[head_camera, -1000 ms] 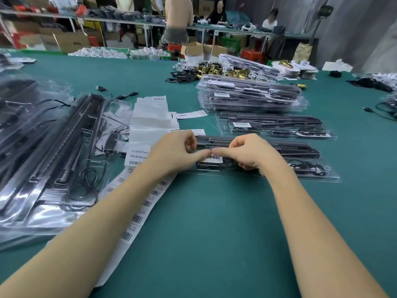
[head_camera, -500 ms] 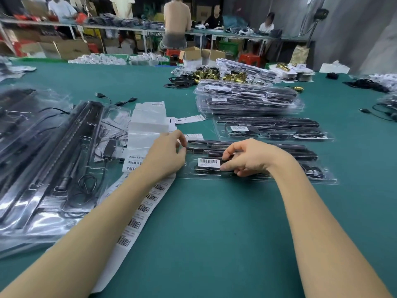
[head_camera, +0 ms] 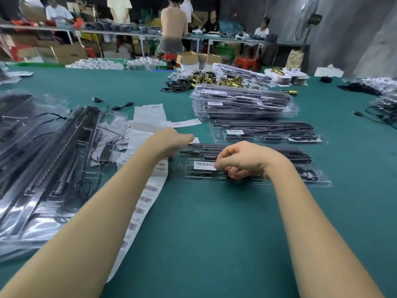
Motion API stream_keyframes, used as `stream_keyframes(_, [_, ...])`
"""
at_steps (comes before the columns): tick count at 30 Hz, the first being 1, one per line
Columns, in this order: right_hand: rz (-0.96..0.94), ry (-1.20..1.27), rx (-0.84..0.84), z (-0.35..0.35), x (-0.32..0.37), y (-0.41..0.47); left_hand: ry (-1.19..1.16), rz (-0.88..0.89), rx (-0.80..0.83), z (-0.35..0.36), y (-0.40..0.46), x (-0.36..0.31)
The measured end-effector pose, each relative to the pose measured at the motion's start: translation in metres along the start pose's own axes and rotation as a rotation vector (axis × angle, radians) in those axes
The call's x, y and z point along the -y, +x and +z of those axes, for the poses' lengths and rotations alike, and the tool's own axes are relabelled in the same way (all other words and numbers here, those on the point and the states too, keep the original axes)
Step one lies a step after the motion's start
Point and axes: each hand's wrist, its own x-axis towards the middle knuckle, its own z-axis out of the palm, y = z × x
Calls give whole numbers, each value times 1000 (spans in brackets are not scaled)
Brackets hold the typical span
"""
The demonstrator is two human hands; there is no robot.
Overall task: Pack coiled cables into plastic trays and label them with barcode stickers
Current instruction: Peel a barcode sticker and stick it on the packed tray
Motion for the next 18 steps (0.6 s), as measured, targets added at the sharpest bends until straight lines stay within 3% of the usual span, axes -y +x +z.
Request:
stream_keyframes(6, [11,-88,-30,-1,8,-3,-409,-153,231,-12,14,-5])
stream_keyframes(8, [-29,-187,-98,-1,13,-5,-555,-144,287,-12,13,-4])
stream_keyframes(13, [-149,-103,-138,9,26,-10,-861,-52,544,-6,0,-9])
stream_keyframes(18, [-185,51,62,7,27,-16,-979,36,385,13,5,-16])
